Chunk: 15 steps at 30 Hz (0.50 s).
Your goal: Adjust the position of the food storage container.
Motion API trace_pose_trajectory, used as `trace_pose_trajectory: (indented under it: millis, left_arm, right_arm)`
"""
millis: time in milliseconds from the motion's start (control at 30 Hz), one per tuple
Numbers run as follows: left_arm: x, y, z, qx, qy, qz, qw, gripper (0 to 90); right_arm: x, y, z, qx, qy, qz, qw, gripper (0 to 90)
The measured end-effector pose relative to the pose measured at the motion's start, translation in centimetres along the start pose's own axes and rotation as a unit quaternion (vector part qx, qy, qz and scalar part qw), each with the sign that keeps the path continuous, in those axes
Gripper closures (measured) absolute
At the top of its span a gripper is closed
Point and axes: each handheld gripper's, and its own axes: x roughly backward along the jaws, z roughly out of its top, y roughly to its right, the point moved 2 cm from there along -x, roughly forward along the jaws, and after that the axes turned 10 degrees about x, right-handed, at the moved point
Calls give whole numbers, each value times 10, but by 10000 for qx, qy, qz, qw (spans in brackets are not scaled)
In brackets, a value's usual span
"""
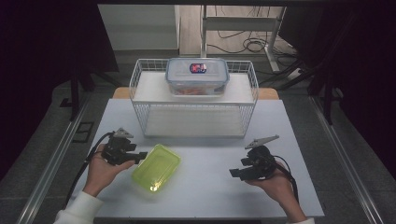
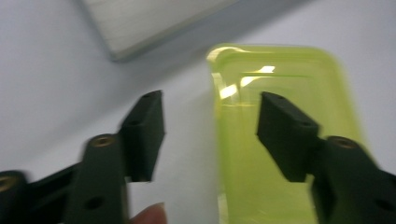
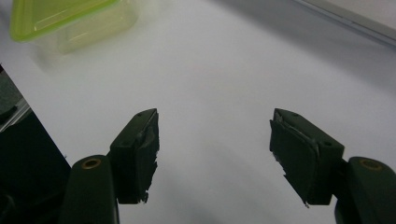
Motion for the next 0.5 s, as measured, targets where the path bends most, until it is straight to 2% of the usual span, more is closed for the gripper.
trace_pose_trajectory:
  millis: [100,167,200,267,333,500]
  left_arm:
    - [-10,-8,9,67,-183,29,9998,700]
    - [-19,-10,12,-57,-385,94,9992,811]
    - [-26,-10,14,-141,-520,152,9984,838]
    - [-34,-10,17,-168,-623,135,9978,873]
    - [-40,-7,19,-188,-705,33,9973,892]
    - [-53,3,23,-253,-873,-78,9958,897]
  right_arm:
    - [1,1,-2,-41,1,-27,10000,328]
    - [3,2,-3,-76,5,-42,10000,328]
    - [3,2,-4,-84,15,-49,10000,328]
    - [4,3,-6,-122,15,-84,9999,328]
    - [4,4,-7,-152,0,-94,9998,328]
    - [4,5,-8,-166,-3,-113,9998,328]
